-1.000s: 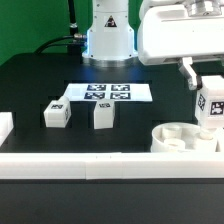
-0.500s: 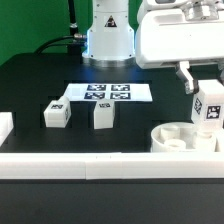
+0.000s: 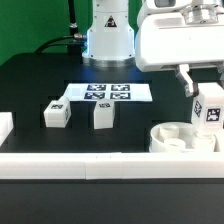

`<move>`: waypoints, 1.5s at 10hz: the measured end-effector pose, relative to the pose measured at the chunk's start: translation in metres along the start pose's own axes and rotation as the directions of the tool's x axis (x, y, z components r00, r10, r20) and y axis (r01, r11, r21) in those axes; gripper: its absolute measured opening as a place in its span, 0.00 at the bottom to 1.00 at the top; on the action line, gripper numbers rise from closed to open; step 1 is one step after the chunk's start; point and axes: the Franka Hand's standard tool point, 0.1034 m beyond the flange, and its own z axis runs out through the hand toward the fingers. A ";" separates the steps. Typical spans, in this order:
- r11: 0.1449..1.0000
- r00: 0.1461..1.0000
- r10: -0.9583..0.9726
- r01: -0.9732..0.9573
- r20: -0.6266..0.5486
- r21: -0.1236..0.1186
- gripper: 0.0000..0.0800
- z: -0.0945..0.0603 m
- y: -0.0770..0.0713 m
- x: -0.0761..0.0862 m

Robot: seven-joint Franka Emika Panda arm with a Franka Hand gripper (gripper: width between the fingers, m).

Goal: Assemble stool

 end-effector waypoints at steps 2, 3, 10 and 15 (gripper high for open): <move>1.000 1.000 -0.001 0.001 0.009 0.000 0.72 0.001 0.000 -0.002; 1.000 1.000 -0.002 0.002 0.025 -0.001 0.72 0.001 0.003 -0.001; 1.000 0.999 -0.004 0.004 0.046 0.000 0.81 -0.010 0.012 0.018; 0.997 0.989 0.079 -0.080 0.123 -0.003 0.81 -0.007 0.013 0.011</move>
Offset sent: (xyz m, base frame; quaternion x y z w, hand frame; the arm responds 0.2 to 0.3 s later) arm 0.0003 -0.0088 0.0109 0.0004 -0.0284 0.0012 0.9996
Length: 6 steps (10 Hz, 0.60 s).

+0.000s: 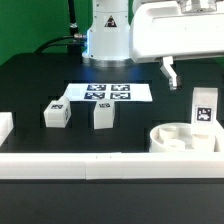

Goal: Assemble stool

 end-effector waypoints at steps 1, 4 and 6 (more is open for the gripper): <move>1.000 0.997 -0.002 0.001 0.078 0.009 0.81 0.001 0.000 -0.001; 0.999 0.964 -0.004 -0.005 0.267 0.033 0.81 0.000 -0.006 -0.003; 0.999 0.925 0.031 -0.044 0.380 0.027 0.81 -0.001 -0.005 -0.006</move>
Offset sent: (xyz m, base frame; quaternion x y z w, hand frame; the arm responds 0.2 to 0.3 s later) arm 0.0000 0.0000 0.0000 0.0000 -0.1296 0.0000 0.9916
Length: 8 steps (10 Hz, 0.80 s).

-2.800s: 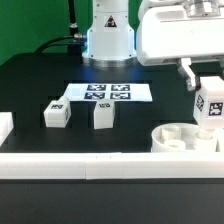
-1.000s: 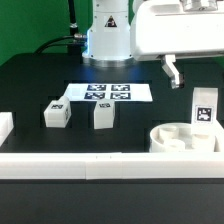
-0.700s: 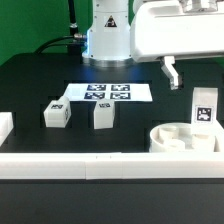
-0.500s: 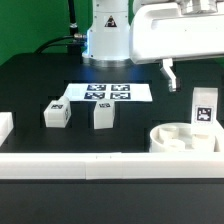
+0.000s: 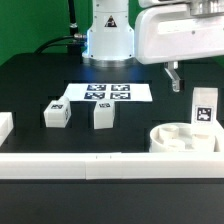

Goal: Assemble stool

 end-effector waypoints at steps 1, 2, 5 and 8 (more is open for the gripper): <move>1.000 1.000 0.019 -0.019 -0.011 -0.002 0.81 0.002 0.001 0.001; 1.000 1.000 0.026 -0.026 -0.010 -0.001 0.81 0.003 0.001 0.001; 0.993 0.993 0.117 -0.116 -0.009 0.001 0.81 0.003 0.001 0.001; 0.933 0.933 0.359 -0.359 0.003 0.004 0.81 0.011 0.003 -0.002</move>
Offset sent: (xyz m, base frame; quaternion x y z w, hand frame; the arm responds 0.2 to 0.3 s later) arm 0.0000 0.0000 0.0000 0.0000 0.0000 0.0000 1.0000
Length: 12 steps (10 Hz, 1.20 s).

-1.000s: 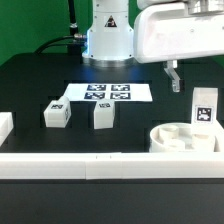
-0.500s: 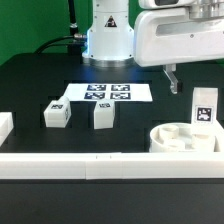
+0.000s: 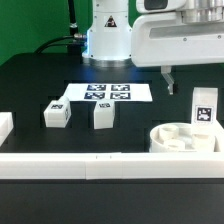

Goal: Assemble stool

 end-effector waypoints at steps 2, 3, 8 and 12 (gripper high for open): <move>0.997 0.997 0.082 -0.082 0.003 -0.003 0.81 0.006 -0.001 0.001; 0.998 0.998 0.069 -0.069 0.005 -0.005 0.81 0.009 0.000 0.001; 0.999 0.999 0.048 -0.048 0.012 -0.009 0.50 0.015 -0.001 -0.001; 0.991 0.991 0.130 -0.130 0.014 -0.005 0.42 0.016 -0.002 -0.002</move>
Offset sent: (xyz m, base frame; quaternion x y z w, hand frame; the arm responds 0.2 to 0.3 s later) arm 0.0110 0.0004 -0.0050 -0.0025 0.0170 -0.0116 0.9998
